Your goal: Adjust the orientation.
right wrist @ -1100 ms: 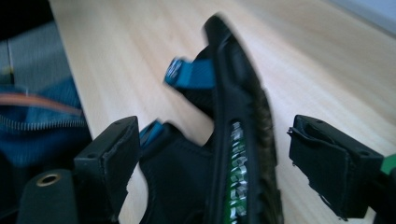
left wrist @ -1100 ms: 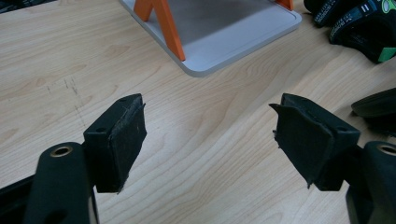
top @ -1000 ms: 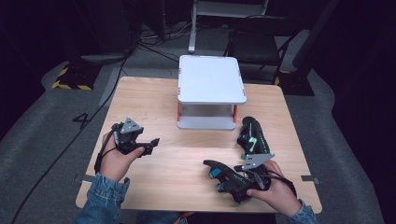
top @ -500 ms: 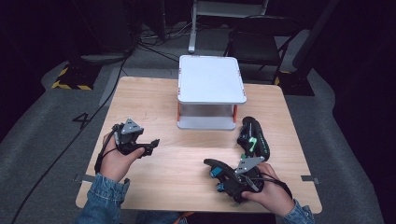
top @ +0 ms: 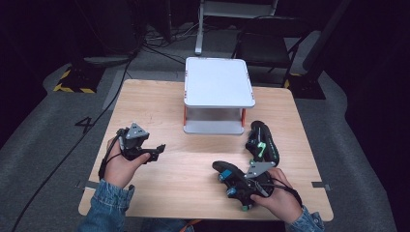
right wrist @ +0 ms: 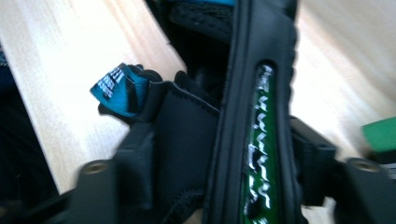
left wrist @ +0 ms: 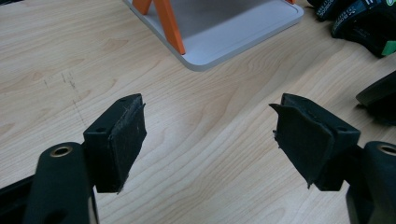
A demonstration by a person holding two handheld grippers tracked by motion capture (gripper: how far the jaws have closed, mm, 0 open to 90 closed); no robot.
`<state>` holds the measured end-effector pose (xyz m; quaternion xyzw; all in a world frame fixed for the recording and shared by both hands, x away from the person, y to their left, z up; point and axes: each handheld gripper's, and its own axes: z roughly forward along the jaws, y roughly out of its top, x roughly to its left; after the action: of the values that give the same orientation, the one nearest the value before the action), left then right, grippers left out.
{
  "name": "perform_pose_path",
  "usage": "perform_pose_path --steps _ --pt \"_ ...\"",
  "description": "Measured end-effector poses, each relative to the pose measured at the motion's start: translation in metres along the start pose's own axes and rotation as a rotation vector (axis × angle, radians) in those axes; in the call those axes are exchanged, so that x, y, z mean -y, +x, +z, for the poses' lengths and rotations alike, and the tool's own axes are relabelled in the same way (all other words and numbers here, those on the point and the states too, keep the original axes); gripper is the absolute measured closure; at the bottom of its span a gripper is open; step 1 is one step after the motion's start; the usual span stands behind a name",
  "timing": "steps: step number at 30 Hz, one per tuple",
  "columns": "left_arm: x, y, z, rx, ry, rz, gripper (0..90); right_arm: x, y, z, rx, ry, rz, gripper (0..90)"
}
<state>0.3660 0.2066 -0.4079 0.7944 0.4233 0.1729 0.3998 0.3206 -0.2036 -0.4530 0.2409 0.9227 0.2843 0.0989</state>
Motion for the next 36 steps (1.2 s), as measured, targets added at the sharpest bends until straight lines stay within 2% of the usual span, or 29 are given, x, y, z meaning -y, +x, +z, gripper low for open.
perform_pose_path --steps 1,2,3,4,5,6,7,8,10,12,13,14,17,19,20,23,25,26,30,32,33,34,35,36 --pt "0.001 0.001 -0.002 -0.006 -0.007 -0.010 24.7 -0.004 0.000 -0.002 -0.031 -0.024 0.017 45.0" --pt "0.001 0.001 -0.002 -0.006 -0.007 -0.010 24.7 -0.004 0.000 -0.002 -0.031 -0.024 0.017 45.0" --pt "0.002 0.001 -0.004 -0.008 -0.008 -0.013 24.7 -0.010 0.002 -0.001 -0.063 -0.057 0.030 45.4" --pt "0.003 0.001 -0.005 -0.010 -0.013 -0.019 24.7 -0.010 0.002 -0.001 -0.063 -0.057 0.030 45.4" --pt "0.004 0.001 -0.006 -0.013 -0.012 -0.017 24.7 -0.018 0.005 0.003 -0.093 -0.090 0.064 45.3" --pt "0.005 0.001 -0.007 -0.013 -0.014 -0.024 24.7 -0.018 0.005 0.003 -0.093 -0.090 0.064 45.3" --pt "0.008 0.001 -0.010 -0.018 -0.009 -0.028 24.7 -0.025 0.007 0.008 -0.129 -0.117 0.082 45.4" --pt "0.008 0.001 -0.010 -0.018 -0.009 -0.028 24.7 -0.025 0.007 0.008 -0.129 -0.117 0.082 45.4" --pt "0.014 0.003 -0.016 -0.030 -0.010 -0.040 24.7 -0.039 0.014 0.020 -0.178 -0.137 0.083 45.3" --pt "0.017 0.004 -0.019 -0.036 -0.010 -0.043 24.7 -0.044 0.017 0.024 -0.193 -0.142 0.081 45.4" --pt "0.020 0.006 -0.023 -0.048 -0.010 -0.054 24.7 -0.051 0.022 0.034 -0.227 -0.147 0.077 45.2" --pt "0.020 0.006 -0.023 -0.048 -0.010 -0.054 24.8 -0.051 0.022 0.034 -0.227 -0.147 0.077 45.2" --pt "0.025 0.007 -0.030 -0.064 -0.014 -0.064 24.8 -0.056 0.029 0.050 -0.263 -0.115 0.080 42.7" --pt "0.026 0.007 -0.031 -0.062 -0.012 -0.063 24.8 -0.057 0.029 0.051 -0.267 -0.114 0.084 41.5" --pt "0.027 0.005 -0.031 -0.066 -0.015 -0.071 24.8 -0.056 0.024 0.051 -0.293 -0.114 0.103 38.7" --pt "0.028 0.005 -0.032 -0.062 -0.005 -0.065 24.8 -0.056 0.022 0.052 -0.303 -0.122 0.114 36.2" --pt "0.028 0.004 -0.032 -0.061 -0.008 -0.065 24.8 -0.055 0.018 0.050 -0.275 -0.146 0.120 31.0" --pt "0.028 0.004 -0.032 -0.061 -0.008 -0.065 24.8 -0.055 0.018 0.050 -0.275 -0.146 0.120 31.0" --pt "0.029 0.005 -0.031 -0.062 -0.008 -0.068 24.8 -0.053 0.006 0.043 -0.198 -0.188 0.138 29.6" --pt "0.029 0.005 -0.029 -0.058 -0.002 -0.062 24.8 -0.050 -0.003 0.041 -0.101 -0.209 0.137 40.0" --pt "0.029 0.004 -0.027 -0.052 0.003 -0.061 24.8 -0.046 -0.013 0.040 -0.014 -0.224 0.140 40.0" --pt "0.029 0.004 -0.026 -0.048 0.006 -0.061 24.8 -0.043 -0.019 0.039 0.010 -0.218 0.156 33.9" --pt "0.029 0.003 -0.024 -0.043 0.010 -0.064 24.8 -0.040 -0.025 0.039 0.013 -0.231 0.198 32.4" --pt "0.029 0.003 -0.023 -0.041 0.011 -0.057 24.8 -0.037 -0.029 0.039 0.026 -0.232 0.218 32.5"
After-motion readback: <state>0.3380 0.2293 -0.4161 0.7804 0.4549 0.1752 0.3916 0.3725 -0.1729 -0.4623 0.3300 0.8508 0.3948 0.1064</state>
